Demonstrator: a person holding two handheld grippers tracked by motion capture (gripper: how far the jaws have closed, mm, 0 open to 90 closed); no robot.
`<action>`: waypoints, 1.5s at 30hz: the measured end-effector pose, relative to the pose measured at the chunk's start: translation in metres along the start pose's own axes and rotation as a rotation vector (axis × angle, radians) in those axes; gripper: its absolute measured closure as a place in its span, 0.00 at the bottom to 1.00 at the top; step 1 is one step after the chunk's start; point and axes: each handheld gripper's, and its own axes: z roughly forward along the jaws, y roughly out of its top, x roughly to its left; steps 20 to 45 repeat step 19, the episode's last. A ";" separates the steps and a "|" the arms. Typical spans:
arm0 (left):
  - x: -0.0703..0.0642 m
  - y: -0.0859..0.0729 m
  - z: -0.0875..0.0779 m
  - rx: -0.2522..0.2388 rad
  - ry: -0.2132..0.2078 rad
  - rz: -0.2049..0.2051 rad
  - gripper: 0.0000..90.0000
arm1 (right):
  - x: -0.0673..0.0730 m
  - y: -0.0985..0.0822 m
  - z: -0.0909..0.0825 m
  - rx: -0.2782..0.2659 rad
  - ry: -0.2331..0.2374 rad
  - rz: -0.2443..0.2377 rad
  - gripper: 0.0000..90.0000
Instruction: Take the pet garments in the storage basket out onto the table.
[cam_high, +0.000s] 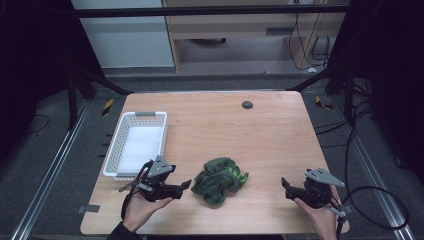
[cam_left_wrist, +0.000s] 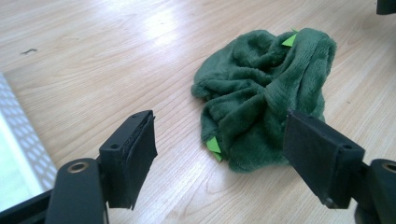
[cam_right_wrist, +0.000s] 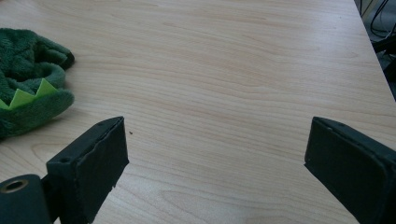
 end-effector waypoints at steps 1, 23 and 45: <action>0.001 -0.005 -0.003 -0.012 0.008 -0.013 0.29 | 0.000 0.000 0.000 -0.002 -0.002 -0.005 0.07; 0.013 -0.051 -0.021 -0.044 0.049 -0.110 0.35 | 0.006 -0.003 0.000 0.007 0.015 -0.017 0.08; 0.013 -0.051 -0.021 -0.044 0.049 -0.110 0.35 | 0.006 -0.003 0.000 0.007 0.015 -0.017 0.08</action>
